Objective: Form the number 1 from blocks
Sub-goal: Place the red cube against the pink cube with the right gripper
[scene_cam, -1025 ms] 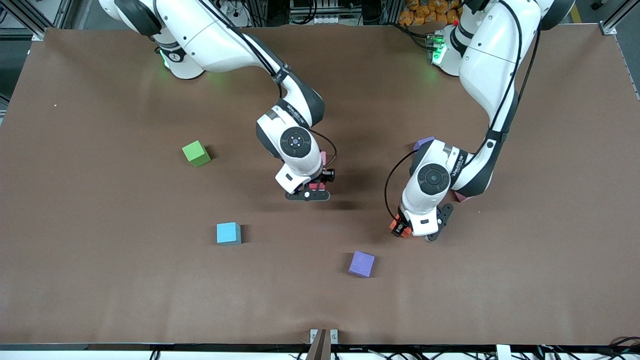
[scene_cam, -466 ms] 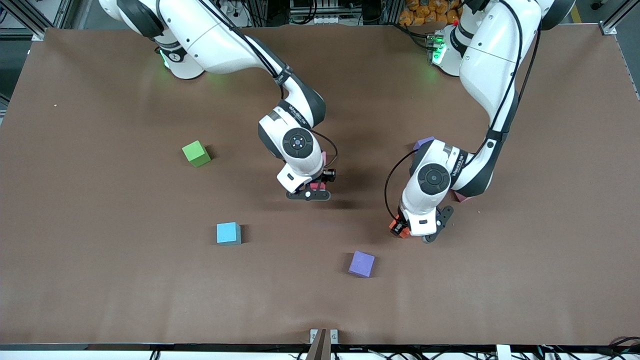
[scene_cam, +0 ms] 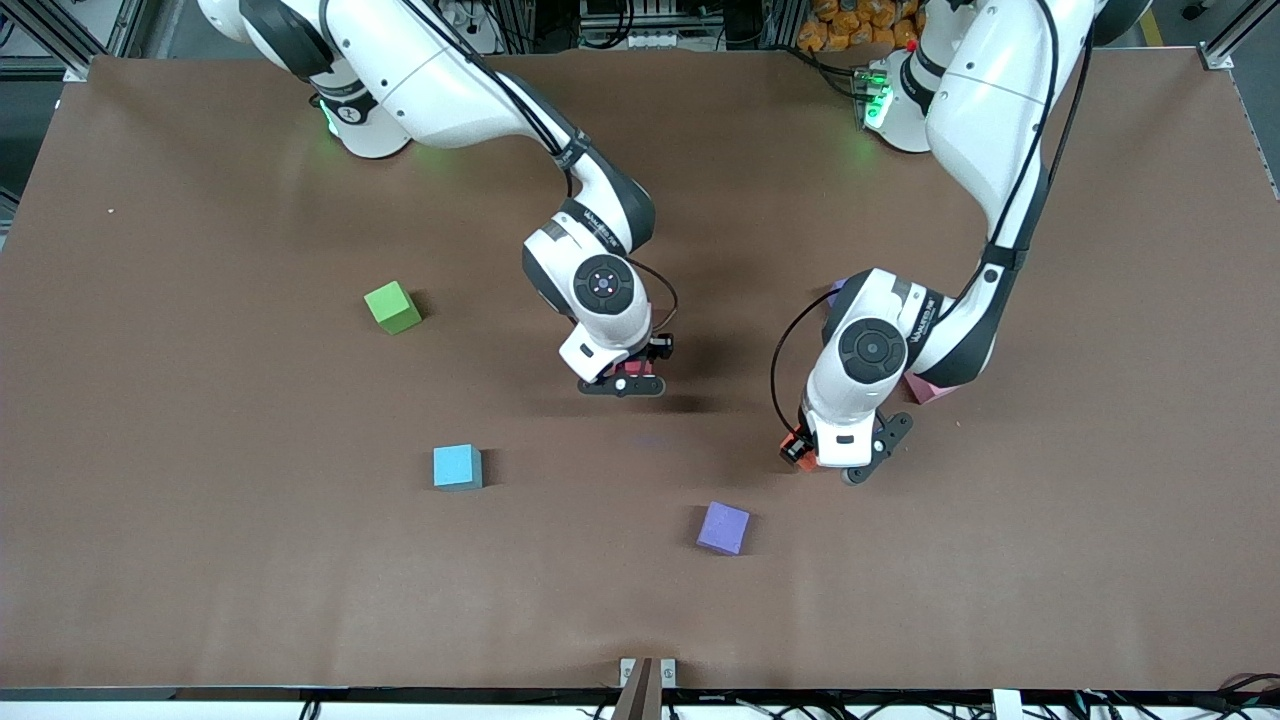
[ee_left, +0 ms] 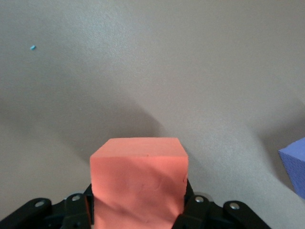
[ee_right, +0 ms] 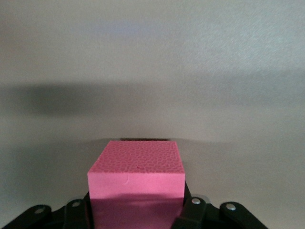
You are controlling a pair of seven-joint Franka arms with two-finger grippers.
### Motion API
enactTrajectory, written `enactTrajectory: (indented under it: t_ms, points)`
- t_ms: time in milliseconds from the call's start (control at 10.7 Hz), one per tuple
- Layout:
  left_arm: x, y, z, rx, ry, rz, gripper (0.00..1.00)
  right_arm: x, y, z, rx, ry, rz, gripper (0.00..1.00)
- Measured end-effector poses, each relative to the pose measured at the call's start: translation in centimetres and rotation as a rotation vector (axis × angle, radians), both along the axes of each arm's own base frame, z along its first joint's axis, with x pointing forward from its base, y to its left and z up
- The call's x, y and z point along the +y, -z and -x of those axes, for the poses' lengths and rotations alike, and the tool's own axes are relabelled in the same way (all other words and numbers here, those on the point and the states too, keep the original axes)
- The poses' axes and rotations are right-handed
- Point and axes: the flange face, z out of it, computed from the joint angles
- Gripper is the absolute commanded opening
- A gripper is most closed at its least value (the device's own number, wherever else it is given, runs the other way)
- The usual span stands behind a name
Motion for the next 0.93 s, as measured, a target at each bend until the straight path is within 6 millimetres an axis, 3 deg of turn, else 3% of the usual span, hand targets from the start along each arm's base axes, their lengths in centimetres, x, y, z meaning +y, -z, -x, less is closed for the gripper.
enactTrajectory:
  t_ms: [279,373,466,745,932]
  points:
    - [-1.7,-0.9,1.2,0.034,0.039,-0.001,0.00,0.0,0.9,0.3,0.007,-0.007,0.011,0.00]
    - [-2.4,-1.2,1.8,0.057,0.077,-0.006,0.00,0.1,0.9,0.3,0.005,-0.008,0.012,0.54]
    - [-3.0,-1.6,2.5,0.084,0.115,-0.013,0.00,0.1,0.9,0.3,0.005,-0.008,0.012,1.00]
    - [-4.1,-3.2,3.8,0.132,0.194,-0.029,0.00,-0.3,0.9,-0.2,-0.001,-0.002,0.016,1.00]
    - [-5.3,-3.4,4.7,0.147,0.222,-0.023,0.00,-1.2,-0.4,-1.8,-0.022,0.021,0.009,1.00]
